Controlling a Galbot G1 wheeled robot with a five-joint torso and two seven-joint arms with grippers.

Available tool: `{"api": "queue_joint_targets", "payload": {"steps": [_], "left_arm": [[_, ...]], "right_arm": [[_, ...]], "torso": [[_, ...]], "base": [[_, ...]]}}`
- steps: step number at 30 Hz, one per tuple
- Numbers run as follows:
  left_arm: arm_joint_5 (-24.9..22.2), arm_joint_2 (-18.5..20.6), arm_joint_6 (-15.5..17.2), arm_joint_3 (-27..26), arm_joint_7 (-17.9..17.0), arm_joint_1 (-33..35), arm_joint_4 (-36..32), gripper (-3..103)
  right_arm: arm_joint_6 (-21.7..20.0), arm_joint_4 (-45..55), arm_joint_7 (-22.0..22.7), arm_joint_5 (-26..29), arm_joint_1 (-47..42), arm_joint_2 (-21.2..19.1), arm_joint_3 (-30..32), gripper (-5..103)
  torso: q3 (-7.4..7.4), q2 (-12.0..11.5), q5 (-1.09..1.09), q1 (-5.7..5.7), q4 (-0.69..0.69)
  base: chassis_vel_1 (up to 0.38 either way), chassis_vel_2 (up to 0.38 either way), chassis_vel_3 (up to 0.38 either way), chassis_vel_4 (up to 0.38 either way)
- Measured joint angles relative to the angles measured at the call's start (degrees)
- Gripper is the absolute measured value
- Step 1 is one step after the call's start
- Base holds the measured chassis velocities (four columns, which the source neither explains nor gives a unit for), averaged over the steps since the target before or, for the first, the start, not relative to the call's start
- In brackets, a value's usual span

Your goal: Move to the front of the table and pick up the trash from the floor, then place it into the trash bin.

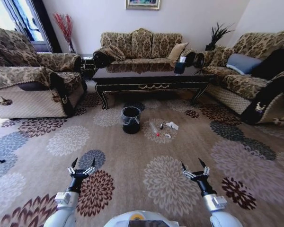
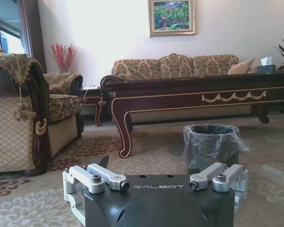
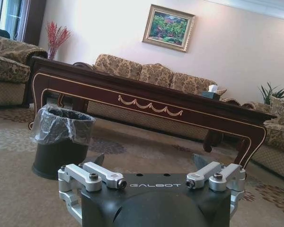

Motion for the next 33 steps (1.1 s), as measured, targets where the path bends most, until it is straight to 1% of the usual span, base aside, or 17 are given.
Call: {"api": "queue_joint_targets", "payload": {"steps": [6, 21, 33], "left_arm": [[-0.1, 0.1, 0.0, -0.1, 0.0, -0.1, 0.1, 100], [-0.2, -0.1, 0.0, -0.3, -0.1, -0.4, 0.4, 100], [-0.2, 0.9, 0.8, -0.4, -0.8, -1.3, 0.0, 100]], "right_arm": [[0.0, 0.0, 0.1, -0.3, 0.0, 0.0, 0.0, 100], [-0.1, 0.3, 0.2, -0.8, -0.4, 0.5, 0.0, 100], [-0.1, 0.3, 0.3, -1.0, -0.1, 0.6, -0.3, 100]], "torso": [[0.01, 0.0, 0.01, 0.00, 0.02], [0.02, 0.0, 0.00, 0.00, 0.00], [0.03, 0.0, 0.01, 0.00, 0.01]], "base": [[-0.248, 0.261, 0.258, -0.254], [-0.229, 0.235, 0.234, -0.238], [-0.228, 0.231, 0.221, -0.234]]}}
